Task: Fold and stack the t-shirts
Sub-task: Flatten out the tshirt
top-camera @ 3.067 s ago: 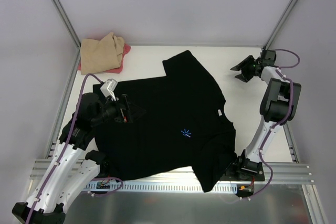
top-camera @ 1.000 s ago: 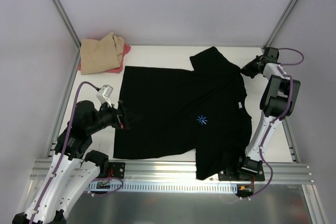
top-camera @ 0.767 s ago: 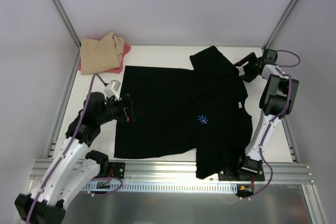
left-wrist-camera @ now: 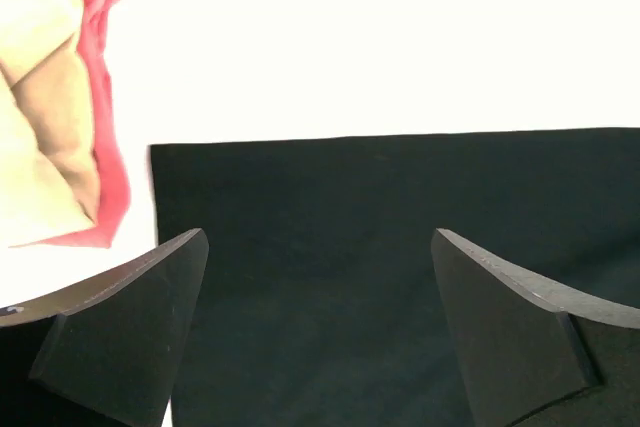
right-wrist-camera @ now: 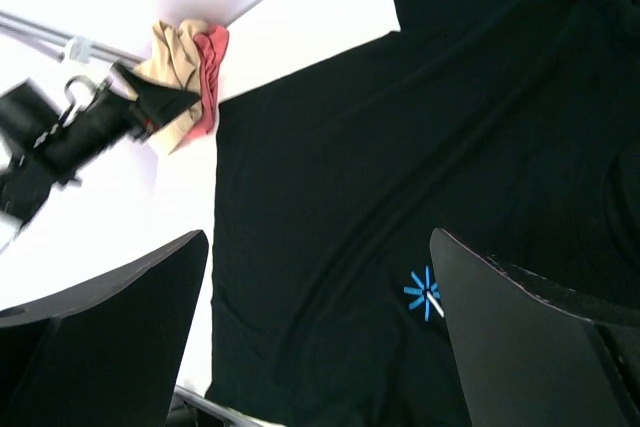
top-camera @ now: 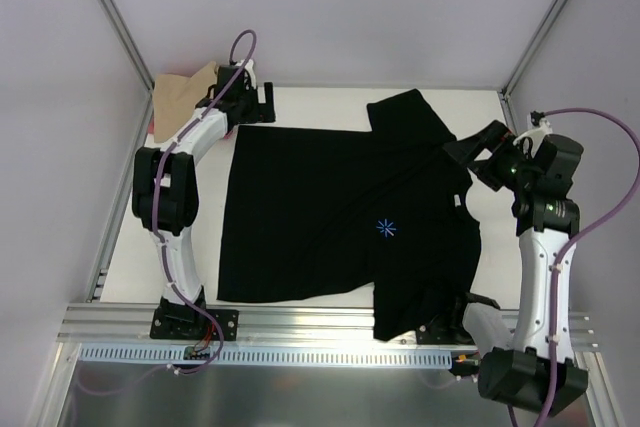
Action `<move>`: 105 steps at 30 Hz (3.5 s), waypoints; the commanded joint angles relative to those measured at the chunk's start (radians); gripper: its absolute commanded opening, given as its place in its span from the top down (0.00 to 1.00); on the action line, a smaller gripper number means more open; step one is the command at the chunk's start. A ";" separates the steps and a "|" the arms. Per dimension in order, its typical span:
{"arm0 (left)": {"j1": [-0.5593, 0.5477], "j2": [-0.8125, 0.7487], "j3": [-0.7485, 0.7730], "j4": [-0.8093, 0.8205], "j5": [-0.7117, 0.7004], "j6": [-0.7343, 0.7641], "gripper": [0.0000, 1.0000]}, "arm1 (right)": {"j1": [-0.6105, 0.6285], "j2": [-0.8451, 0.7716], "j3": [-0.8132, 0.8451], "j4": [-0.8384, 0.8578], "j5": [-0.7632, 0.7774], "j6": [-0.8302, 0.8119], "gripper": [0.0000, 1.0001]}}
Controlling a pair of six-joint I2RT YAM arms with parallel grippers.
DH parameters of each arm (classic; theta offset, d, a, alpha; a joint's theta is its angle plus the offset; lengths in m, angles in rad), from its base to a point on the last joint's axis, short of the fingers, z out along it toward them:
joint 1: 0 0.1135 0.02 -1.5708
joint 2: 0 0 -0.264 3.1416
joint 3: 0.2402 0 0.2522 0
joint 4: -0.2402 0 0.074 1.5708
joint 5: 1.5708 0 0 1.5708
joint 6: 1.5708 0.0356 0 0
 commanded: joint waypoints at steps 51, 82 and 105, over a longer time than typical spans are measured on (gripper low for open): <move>0.187 0.564 0.692 -0.497 0.263 -0.176 0.56 | 0.003 -0.052 0.057 -0.139 -0.057 -0.021 0.01; -0.132 -0.254 -0.378 -0.545 0.099 -0.172 0.29 | 0.227 0.494 -0.107 -0.288 0.274 -0.148 0.01; -0.124 -0.084 -0.369 -0.437 0.075 -0.202 0.27 | 0.086 0.708 -0.050 -0.198 0.279 -0.097 0.00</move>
